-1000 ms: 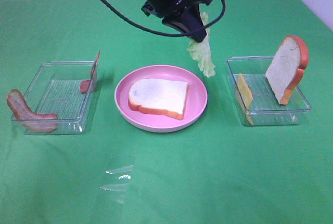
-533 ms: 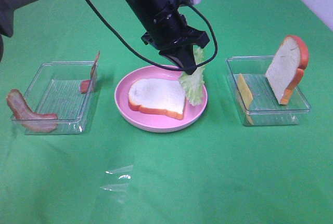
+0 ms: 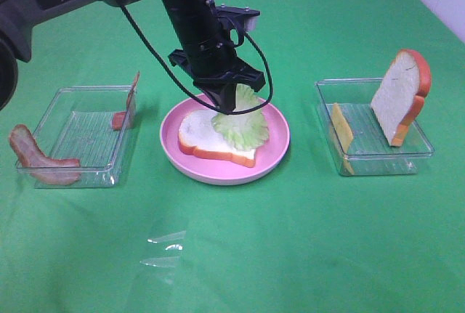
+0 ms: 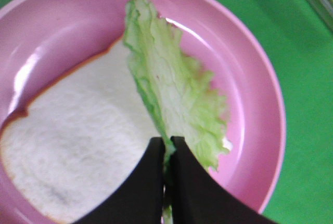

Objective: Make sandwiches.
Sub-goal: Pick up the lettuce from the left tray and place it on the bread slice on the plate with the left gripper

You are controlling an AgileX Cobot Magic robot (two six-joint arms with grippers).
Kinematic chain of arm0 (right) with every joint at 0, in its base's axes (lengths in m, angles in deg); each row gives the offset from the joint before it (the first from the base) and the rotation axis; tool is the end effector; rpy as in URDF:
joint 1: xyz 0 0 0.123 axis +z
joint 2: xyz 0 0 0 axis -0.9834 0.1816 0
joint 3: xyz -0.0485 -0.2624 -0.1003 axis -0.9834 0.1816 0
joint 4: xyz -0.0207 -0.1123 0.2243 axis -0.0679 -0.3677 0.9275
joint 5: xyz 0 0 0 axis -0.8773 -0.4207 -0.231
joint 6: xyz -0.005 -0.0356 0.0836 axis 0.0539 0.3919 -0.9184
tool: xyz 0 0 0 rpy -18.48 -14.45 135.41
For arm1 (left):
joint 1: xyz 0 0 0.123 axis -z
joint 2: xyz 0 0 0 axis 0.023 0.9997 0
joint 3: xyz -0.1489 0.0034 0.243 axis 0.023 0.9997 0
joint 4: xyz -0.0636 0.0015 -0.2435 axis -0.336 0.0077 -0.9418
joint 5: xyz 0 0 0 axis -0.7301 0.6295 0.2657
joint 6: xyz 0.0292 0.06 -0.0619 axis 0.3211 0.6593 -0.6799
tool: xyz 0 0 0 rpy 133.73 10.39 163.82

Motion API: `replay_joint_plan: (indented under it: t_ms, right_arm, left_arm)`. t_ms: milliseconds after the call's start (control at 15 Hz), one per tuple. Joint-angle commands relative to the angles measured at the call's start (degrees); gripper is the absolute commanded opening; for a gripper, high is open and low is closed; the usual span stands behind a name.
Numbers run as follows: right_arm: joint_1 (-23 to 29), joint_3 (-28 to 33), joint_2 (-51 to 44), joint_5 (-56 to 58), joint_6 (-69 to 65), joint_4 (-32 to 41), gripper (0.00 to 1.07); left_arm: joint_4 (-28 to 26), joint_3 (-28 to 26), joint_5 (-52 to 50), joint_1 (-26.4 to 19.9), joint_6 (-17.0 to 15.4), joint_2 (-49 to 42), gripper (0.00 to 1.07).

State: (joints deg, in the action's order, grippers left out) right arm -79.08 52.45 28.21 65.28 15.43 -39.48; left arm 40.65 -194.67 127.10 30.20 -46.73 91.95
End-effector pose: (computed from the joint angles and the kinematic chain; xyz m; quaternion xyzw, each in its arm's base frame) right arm -0.0029 -0.0018 0.2611 -0.0051 0.8758 -0.0108 0.4825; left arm 0.4351 -0.2869 0.1683 0.3099 0.9385 -0.1199 0.0940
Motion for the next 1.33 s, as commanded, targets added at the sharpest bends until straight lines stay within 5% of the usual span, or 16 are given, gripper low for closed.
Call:
replay_joint_plan:
  t_ms: [67, 1000, 1133, 1333]
  right_arm:
    - [0.0, 0.2, -1.3, -0.2, 0.3, -0.1, 0.96]
    - [0.0, 0.2, -1.3, -0.2, 0.3, -0.1, 0.96]
    - [0.0, 0.2, -1.3, -0.2, 0.3, -0.1, 0.96]
    - [0.0, 0.2, -1.3, -0.2, 0.3, -0.1, 0.96]
  left_arm:
    - [1.3, 0.1, 5.8, 0.2, -3.3, 0.1, 0.0]
    - [4.9, 2.1, 5.8, 0.2, -13.5, -0.1, 0.0]
    - [4.2, 2.1, 5.8, 0.2, -13.5, -0.1, 0.09]
    - [3.3, 2.1, 5.8, 0.2, -15.3, -0.2, 0.6]
